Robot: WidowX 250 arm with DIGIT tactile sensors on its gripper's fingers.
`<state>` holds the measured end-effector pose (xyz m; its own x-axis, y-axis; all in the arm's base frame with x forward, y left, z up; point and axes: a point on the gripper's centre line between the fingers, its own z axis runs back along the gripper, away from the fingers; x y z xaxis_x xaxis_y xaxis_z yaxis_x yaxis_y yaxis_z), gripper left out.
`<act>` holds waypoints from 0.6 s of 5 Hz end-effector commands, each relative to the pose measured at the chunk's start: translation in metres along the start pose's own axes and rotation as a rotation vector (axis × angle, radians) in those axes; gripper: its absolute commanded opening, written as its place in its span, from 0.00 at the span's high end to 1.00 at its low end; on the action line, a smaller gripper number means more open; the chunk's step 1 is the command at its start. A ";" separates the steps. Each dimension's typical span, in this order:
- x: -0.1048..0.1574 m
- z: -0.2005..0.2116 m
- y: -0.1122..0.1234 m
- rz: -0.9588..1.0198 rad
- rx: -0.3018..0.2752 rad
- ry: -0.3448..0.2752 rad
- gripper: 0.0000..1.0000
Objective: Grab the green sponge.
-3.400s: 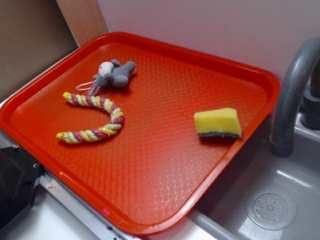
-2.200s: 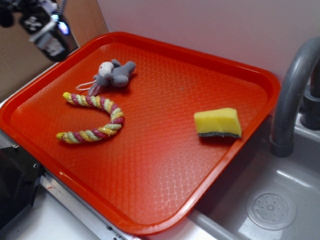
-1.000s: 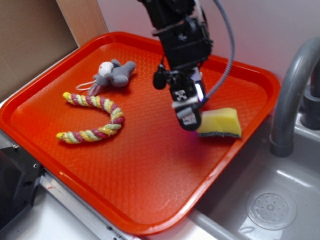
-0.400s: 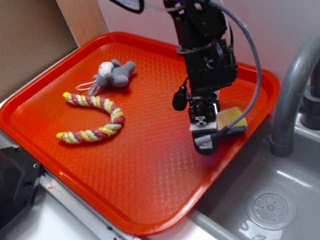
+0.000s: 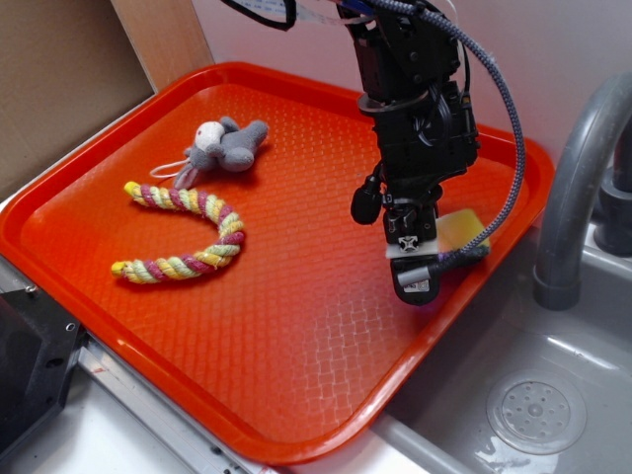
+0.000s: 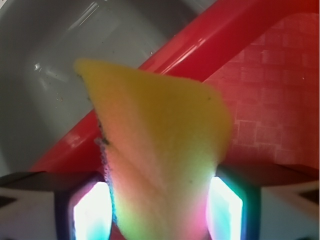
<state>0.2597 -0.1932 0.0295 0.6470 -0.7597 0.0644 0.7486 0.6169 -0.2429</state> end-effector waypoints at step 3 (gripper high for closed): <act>-0.082 0.132 0.017 0.466 0.315 -0.098 1.00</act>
<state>0.2492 -0.0783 0.1426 0.9235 -0.3756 0.0778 0.3741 0.9268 0.0339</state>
